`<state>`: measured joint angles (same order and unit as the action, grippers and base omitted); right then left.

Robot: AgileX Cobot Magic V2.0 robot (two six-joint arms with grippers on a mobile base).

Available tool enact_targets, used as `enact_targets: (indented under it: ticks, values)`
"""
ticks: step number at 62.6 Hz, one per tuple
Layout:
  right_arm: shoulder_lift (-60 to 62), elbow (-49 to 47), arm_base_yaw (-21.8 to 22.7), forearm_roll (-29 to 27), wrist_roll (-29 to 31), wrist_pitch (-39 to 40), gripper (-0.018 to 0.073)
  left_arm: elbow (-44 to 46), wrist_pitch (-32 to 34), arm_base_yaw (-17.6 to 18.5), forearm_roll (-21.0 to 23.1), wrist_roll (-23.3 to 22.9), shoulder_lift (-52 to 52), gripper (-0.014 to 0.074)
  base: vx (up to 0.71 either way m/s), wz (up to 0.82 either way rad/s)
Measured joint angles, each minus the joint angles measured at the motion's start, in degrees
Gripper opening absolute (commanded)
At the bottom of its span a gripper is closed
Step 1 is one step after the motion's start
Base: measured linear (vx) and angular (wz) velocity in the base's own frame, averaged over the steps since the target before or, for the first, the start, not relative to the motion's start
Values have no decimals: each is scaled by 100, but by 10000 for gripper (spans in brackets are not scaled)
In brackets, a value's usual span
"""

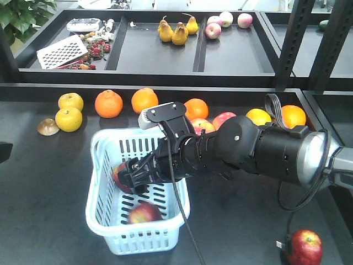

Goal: Pick three apples into basket with both arms
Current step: 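Place the second red apple into the basket beside the first, then reach the right gripper to the farthest-out red apple and grasp it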

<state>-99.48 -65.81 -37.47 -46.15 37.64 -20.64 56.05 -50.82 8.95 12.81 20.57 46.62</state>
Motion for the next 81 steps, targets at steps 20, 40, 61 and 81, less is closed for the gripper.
enact_targets:
  ticks: [20, 40, 61, 81]
  values:
    - [158, 0, 309, 77, -216, -588, 652, 0, 0, 0, 0, 0, 0, 565, 0, 0]
    - [1047, 0, 1803, 1191, -628, -2533, 634, 0, 0, 0, 0, 0, 0, 565, 0, 0]
    - [1386, 528, 3309, 2157, -922, -2750, 620, 0, 0, 0, 0, 0, 0, 565, 0, 0]
    - [1373, 1813, 4046, 2524, -922, -1459, 616, 0, 0, 0, 0, 0, 0, 565, 0, 0]
